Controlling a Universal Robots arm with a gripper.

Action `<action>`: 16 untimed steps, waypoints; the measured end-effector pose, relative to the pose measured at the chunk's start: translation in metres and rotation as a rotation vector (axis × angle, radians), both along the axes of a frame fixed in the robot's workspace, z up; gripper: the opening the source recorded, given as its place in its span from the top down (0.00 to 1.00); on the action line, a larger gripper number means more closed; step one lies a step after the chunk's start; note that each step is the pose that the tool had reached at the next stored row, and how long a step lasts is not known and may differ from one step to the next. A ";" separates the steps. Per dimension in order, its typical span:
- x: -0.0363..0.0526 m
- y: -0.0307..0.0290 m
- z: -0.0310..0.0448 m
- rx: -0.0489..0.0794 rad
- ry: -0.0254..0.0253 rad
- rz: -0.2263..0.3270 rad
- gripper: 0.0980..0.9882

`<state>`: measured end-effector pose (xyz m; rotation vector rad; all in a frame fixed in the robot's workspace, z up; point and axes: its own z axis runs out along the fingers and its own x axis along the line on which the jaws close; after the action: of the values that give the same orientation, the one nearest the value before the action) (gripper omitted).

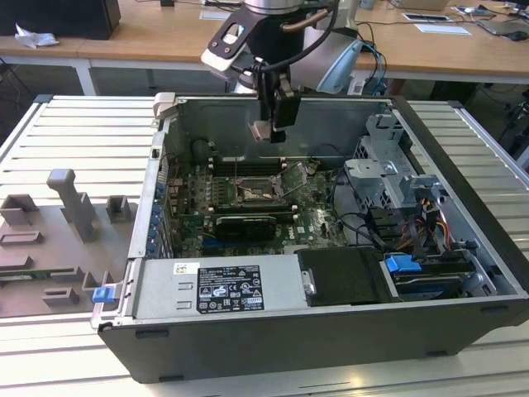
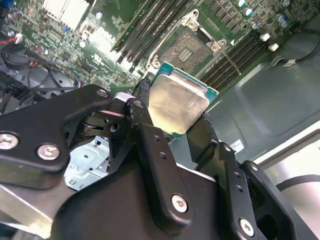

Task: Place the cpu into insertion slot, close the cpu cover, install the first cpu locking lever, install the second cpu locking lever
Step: 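Place the cpu into insertion slot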

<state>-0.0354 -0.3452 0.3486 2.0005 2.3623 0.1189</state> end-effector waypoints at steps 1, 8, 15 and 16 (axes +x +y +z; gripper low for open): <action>0.0000 0.0000 -0.0014 0.000 -0.0001 -0.024 0.50; 0.0000 0.0000 -0.0108 0.000 -0.0004 -0.106 0.50; 0.0000 0.0000 -0.0178 0.000 -0.0005 -0.110 0.50; 0.0000 0.0000 -0.0199 0.000 -0.0005 -0.110 0.50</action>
<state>-0.0354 -0.3452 0.3286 2.1239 2.2461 0.1153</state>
